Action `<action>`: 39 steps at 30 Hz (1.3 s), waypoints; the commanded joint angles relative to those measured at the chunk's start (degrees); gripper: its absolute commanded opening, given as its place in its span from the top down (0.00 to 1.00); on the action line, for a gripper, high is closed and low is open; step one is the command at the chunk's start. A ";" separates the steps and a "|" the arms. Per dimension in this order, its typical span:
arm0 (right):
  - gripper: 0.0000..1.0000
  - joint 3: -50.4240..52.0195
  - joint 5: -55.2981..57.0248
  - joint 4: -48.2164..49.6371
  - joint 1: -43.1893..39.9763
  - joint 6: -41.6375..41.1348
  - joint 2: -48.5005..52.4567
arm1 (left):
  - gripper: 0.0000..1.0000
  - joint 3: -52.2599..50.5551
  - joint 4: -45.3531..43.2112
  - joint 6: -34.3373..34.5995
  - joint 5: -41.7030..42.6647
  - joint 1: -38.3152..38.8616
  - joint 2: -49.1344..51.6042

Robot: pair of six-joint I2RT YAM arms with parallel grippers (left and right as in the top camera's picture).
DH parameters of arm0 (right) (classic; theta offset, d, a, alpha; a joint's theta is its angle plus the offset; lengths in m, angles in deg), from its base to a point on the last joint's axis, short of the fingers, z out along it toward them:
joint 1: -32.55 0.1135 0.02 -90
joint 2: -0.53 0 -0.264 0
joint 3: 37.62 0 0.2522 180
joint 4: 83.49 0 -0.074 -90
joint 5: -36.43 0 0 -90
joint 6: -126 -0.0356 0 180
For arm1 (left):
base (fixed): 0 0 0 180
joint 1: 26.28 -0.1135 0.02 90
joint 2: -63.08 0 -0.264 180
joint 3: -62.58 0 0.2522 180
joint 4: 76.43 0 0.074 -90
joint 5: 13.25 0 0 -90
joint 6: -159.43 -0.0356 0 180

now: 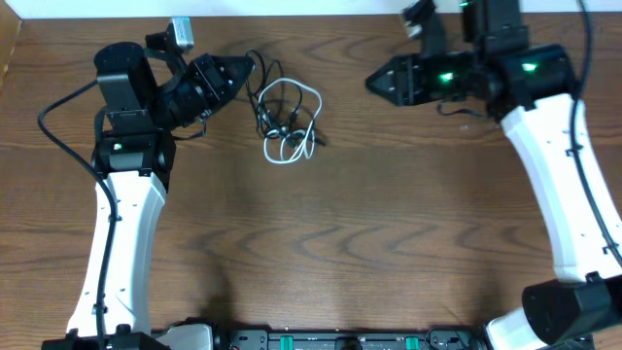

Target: Untangle cables

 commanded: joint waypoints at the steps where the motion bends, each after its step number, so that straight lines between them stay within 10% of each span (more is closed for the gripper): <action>1: 0.62 -0.42 0.17 -0.04 2.25 -1.46 1.88 | 0.92 0.96 -5.53 9.64 3.72 -0.17 0.00; 21: 0.51 -0.42 2.67 4.28 4.39 -10.95 12.85 | 0.92 0.96 -19.23 22.69 7.48 -0.17 0.00; 39: 0.57 -0.35 5.22 -3.08 10.34 16.06 11.21 | 0.92 0.96 -13.79 41.92 -11.39 -0.17 0.00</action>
